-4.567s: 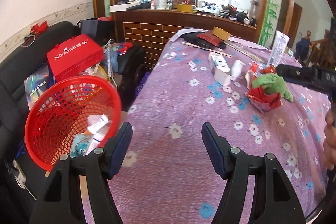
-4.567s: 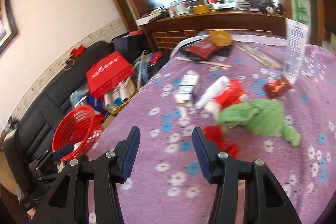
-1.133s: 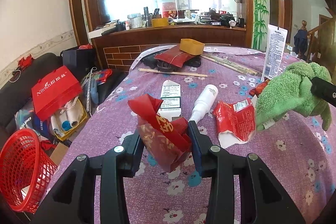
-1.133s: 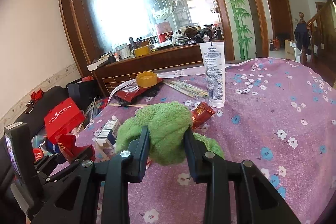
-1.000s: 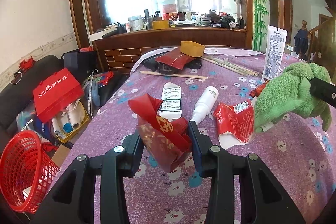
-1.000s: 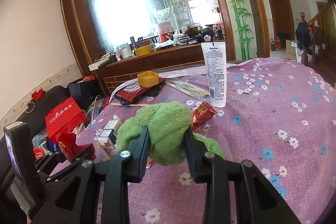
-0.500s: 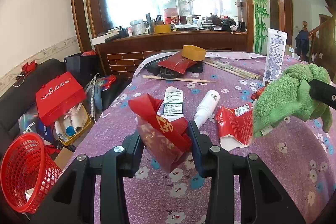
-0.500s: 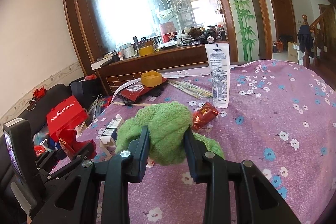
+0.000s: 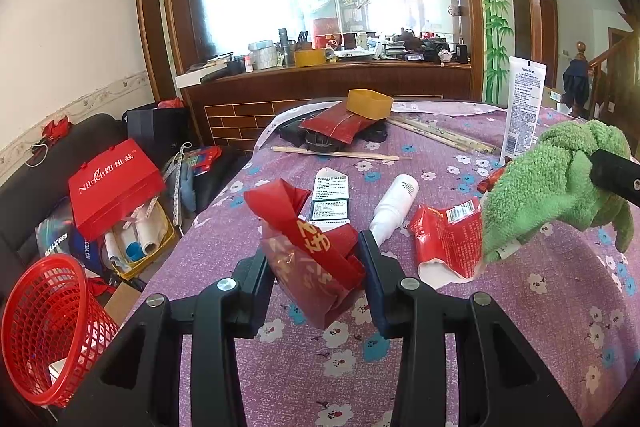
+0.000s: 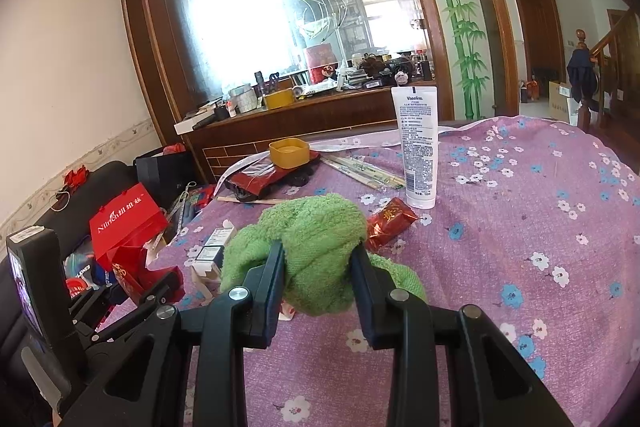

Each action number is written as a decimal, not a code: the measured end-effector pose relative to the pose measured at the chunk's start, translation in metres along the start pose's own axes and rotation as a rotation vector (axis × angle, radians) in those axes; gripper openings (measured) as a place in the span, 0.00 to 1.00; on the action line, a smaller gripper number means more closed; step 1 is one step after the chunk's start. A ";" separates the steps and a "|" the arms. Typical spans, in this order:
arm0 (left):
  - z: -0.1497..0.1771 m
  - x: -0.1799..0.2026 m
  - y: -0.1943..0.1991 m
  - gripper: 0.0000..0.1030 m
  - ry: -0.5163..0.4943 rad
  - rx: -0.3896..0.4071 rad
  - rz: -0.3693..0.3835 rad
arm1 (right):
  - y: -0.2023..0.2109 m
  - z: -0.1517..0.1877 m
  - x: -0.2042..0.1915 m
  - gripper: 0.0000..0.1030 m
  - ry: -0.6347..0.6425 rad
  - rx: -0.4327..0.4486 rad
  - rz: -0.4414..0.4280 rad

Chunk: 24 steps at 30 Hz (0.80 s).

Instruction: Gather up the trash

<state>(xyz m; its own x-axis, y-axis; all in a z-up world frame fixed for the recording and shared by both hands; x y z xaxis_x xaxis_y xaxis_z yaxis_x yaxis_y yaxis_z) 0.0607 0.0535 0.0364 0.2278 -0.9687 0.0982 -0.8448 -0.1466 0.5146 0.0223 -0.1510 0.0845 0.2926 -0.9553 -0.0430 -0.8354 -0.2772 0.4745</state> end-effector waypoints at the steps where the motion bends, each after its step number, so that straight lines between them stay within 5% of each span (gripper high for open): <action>1: 0.001 0.000 0.000 0.37 0.001 -0.001 0.000 | 0.000 0.000 0.000 0.33 0.000 -0.001 -0.001; 24: -0.003 0.001 0.004 0.37 -0.002 0.013 -0.003 | 0.000 -0.002 -0.001 0.33 -0.001 0.004 -0.003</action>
Point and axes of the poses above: each gripper's, at about its wrist camera, not at the fingertips, and y roughly against the way its jaws point, x to its right, z to its underside, the point moved 3 cm from there along -y, roughly the way its jaws point, and after that the axes turned 14 degrees about y, right-handed, at the moved point
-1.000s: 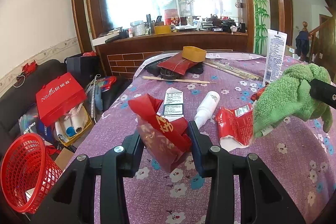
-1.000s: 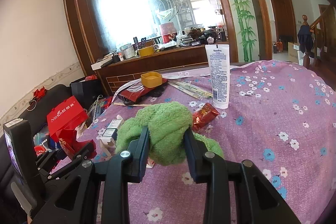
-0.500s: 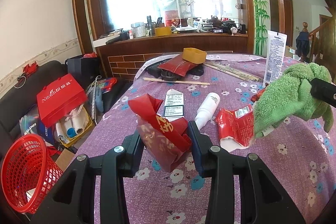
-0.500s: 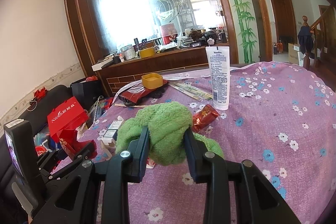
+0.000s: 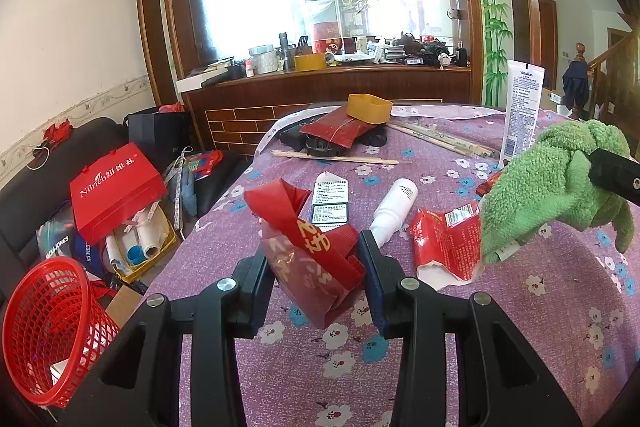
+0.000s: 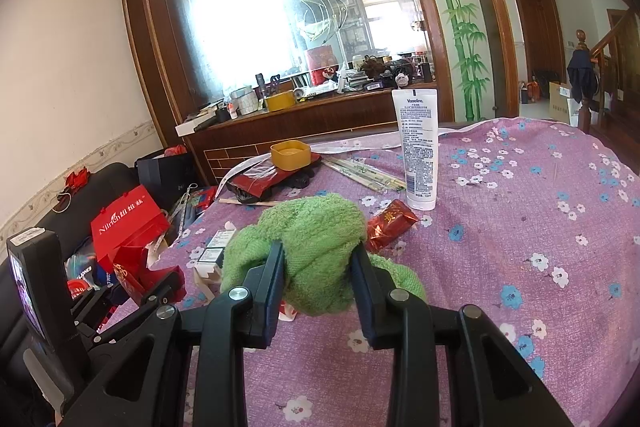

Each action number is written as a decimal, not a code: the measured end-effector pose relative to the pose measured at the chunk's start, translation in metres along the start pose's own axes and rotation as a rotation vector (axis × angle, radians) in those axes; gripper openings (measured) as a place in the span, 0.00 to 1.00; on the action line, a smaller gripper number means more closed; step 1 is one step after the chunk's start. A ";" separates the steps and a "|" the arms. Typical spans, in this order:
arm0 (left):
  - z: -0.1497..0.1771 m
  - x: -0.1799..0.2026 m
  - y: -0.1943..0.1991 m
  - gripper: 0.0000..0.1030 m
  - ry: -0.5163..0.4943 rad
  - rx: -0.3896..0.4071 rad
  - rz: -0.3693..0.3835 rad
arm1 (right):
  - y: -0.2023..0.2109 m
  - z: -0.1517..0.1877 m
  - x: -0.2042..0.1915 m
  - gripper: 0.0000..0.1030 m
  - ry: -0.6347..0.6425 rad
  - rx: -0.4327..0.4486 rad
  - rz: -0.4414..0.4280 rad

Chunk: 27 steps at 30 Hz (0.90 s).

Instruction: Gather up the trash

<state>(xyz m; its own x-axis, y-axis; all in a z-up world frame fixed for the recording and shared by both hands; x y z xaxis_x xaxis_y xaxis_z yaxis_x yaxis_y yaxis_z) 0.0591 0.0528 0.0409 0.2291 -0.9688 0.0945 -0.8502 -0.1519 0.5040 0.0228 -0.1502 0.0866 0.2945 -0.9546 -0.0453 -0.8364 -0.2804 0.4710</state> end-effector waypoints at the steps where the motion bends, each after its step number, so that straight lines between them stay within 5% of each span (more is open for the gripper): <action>1: 0.000 0.000 0.000 0.37 0.000 0.001 0.000 | 0.000 0.000 0.000 0.33 0.001 0.000 0.001; 20: -0.009 -0.001 -0.001 0.37 0.057 -0.005 0.039 | 0.003 -0.001 0.003 0.33 -0.005 0.012 0.019; 27: -0.008 -0.015 0.031 0.38 0.055 0.014 0.010 | 0.004 -0.001 0.000 0.34 0.009 0.013 0.008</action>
Point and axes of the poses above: each gripper's, at about its wrist camera, not at the fingertips, and y roughly against the way its jaws point, x to its right, z to its underside, the point moved 3 cm from there along -y, roughly the way its jaws point, and after that the axes turned 14 degrees about y, right-handed, at the moved point
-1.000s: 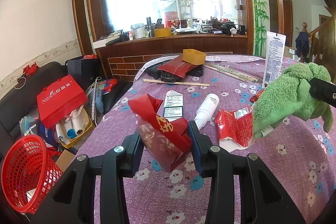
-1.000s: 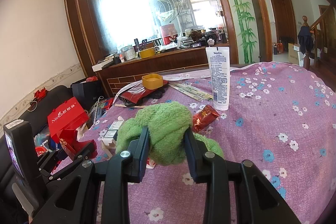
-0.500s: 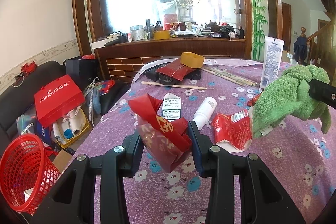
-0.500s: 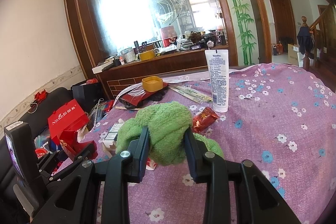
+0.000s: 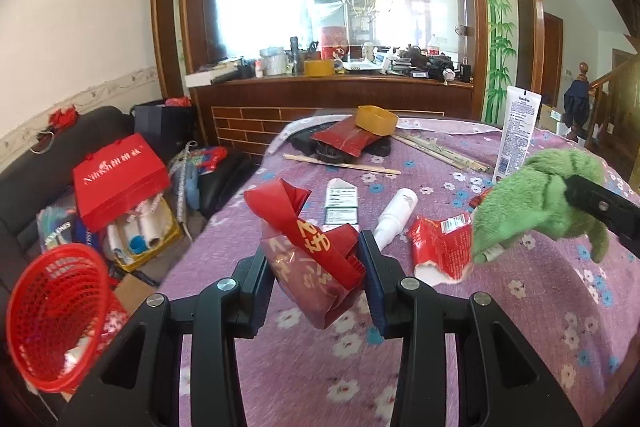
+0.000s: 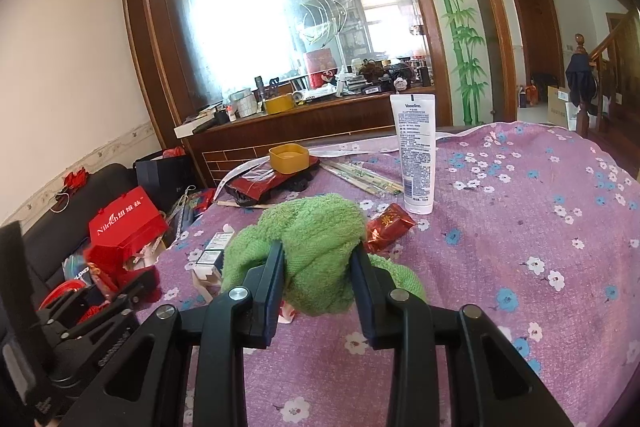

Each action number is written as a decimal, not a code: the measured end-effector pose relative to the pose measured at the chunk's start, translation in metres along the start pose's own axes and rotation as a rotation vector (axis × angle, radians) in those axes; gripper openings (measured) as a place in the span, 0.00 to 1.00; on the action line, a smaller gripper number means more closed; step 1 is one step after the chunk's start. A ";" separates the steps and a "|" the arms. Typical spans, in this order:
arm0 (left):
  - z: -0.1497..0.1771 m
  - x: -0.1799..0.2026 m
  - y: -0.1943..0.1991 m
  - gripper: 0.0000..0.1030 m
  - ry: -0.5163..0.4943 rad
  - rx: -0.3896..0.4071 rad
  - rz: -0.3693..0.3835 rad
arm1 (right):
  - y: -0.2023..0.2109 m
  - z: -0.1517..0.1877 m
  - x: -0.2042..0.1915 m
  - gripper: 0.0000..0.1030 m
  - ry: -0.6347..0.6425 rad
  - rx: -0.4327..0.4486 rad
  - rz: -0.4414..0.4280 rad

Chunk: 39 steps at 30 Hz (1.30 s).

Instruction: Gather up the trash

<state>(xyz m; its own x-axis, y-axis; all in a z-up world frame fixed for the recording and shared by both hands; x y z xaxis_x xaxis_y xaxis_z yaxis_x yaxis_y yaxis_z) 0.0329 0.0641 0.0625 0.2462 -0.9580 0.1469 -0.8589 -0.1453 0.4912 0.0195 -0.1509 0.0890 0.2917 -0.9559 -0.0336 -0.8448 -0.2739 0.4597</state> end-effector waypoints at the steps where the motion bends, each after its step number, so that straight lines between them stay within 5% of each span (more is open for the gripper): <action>1: 0.001 -0.003 0.005 0.38 -0.003 0.001 -0.005 | 0.001 0.000 -0.002 0.33 0.004 0.001 -0.005; 13: 0.006 -0.062 0.073 0.38 -0.004 0.075 -0.086 | 0.022 -0.005 -0.062 0.34 0.111 0.031 -0.170; 39: 0.002 -0.192 0.094 0.38 0.190 0.039 -0.166 | 0.039 -0.012 -0.189 0.35 0.297 0.011 -0.294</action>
Point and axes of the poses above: each gripper's, at about its wrist camera, not at the fingertips, and y roughly against the way its jaws point, x to its right, z to its underside, the point moved 3 cm from there along -y, roughly the way its jaws point, and after that the axes turned 14 degrees about y, right-handed, at the moved point
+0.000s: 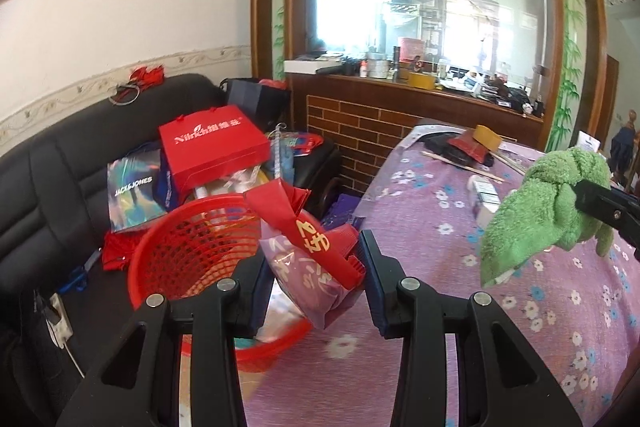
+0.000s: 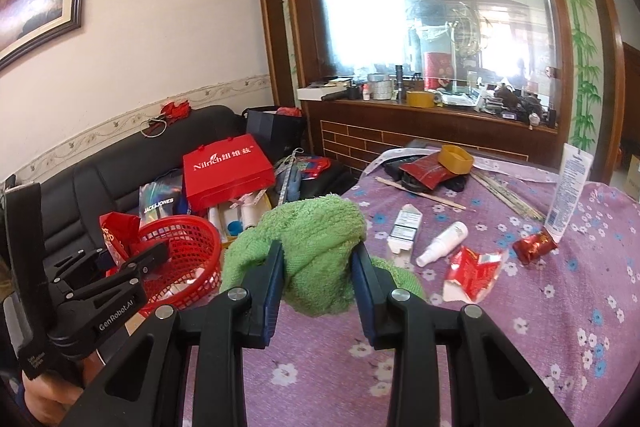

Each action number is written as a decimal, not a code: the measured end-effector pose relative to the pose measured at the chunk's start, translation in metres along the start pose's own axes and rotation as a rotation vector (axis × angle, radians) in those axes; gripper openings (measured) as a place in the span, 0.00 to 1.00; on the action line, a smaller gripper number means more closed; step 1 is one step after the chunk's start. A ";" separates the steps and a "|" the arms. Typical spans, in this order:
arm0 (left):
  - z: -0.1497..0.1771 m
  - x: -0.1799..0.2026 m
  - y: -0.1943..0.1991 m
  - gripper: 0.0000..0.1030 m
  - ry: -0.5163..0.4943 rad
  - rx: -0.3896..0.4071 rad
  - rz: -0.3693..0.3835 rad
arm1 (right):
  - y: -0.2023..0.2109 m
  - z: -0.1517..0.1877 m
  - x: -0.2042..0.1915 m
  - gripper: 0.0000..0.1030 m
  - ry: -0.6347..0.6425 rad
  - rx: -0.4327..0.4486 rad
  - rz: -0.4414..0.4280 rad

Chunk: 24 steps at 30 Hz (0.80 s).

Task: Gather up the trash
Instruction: 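Carry the green towel and red snack bag over the red wastebasket with both tools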

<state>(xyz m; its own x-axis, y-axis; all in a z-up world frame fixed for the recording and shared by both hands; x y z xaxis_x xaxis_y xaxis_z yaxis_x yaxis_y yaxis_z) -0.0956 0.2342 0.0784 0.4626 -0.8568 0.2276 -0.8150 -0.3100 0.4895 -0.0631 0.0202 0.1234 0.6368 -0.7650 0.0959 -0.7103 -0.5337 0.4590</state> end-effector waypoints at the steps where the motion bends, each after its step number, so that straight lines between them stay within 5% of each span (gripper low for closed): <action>1: -0.003 -0.009 -0.001 0.38 0.013 -0.007 -0.002 | -0.002 -0.003 -0.004 0.35 0.010 -0.001 -0.004; 9: -0.011 -0.073 -0.026 0.38 0.103 -0.130 0.038 | -0.030 -0.034 -0.047 0.35 0.112 -0.014 -0.041; 24: -0.006 -0.107 -0.053 0.38 0.115 -0.137 0.015 | -0.130 -0.064 -0.124 0.36 0.193 -0.103 -0.148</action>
<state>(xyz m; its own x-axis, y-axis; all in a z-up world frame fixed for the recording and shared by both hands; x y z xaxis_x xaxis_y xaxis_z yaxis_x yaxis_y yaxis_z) -0.0997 0.3446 0.0331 0.4942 -0.8057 0.3266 -0.7707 -0.2322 0.5934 -0.0306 0.2074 0.1087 0.7837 -0.5934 0.1835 -0.5776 -0.5874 0.5669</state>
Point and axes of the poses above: each gripper's, at about its wrist camera, not at the fingertips, and y roughly against the way its jaws point, x to its right, z to its underside, the point moved 3 cm from there along -y, roughly the way its jaws point, and after that the axes turned 14 degrees about y, right-handed, at the moved point
